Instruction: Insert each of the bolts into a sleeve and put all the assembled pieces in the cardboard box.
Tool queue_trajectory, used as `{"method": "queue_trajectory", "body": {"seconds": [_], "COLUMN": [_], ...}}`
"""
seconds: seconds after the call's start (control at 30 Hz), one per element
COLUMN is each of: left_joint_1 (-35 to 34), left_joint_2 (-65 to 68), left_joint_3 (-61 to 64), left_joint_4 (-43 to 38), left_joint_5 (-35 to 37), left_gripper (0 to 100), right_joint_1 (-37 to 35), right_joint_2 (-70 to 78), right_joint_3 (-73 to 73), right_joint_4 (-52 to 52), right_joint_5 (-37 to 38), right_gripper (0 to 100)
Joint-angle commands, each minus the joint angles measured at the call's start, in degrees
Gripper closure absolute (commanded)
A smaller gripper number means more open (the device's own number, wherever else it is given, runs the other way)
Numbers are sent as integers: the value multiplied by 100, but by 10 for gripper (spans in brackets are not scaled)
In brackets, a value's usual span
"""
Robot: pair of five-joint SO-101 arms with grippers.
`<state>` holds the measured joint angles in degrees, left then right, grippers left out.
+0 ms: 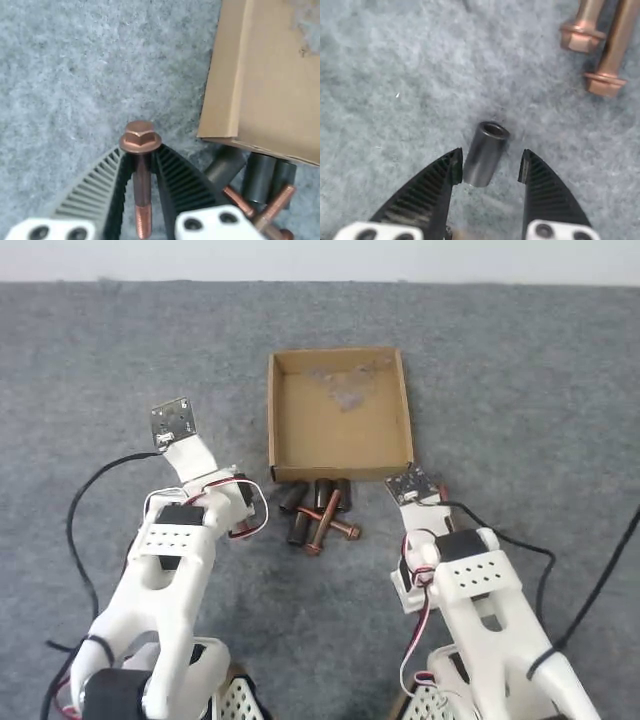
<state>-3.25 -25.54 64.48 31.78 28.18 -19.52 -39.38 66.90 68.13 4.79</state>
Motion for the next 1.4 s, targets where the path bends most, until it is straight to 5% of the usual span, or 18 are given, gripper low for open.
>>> {"method": "queue_trajectory", "body": {"seconds": [0.0, 0.73, 0.97, 1.37], "left_joint_1": [0, 9, 9, 18], "left_joint_2": [-167, -167, -167, -167], "left_joint_3": [-84, -57, -57, -48], "left_joint_4": [-141, -141, -149, -167], "left_joint_5": [-62, -62, -62, -62], "left_gripper": [990, 990, 990, 990], "right_joint_1": [-40, -4, -4, 4], "right_joint_2": [31, 40, -13, -22], "right_joint_3": [114, 914, 888, -369], "right_joint_4": [-321, -1578, -1552, -488], "right_joint_5": [-26, 387, 378, 343], "right_gripper": [836, 837, 998, 993]}}
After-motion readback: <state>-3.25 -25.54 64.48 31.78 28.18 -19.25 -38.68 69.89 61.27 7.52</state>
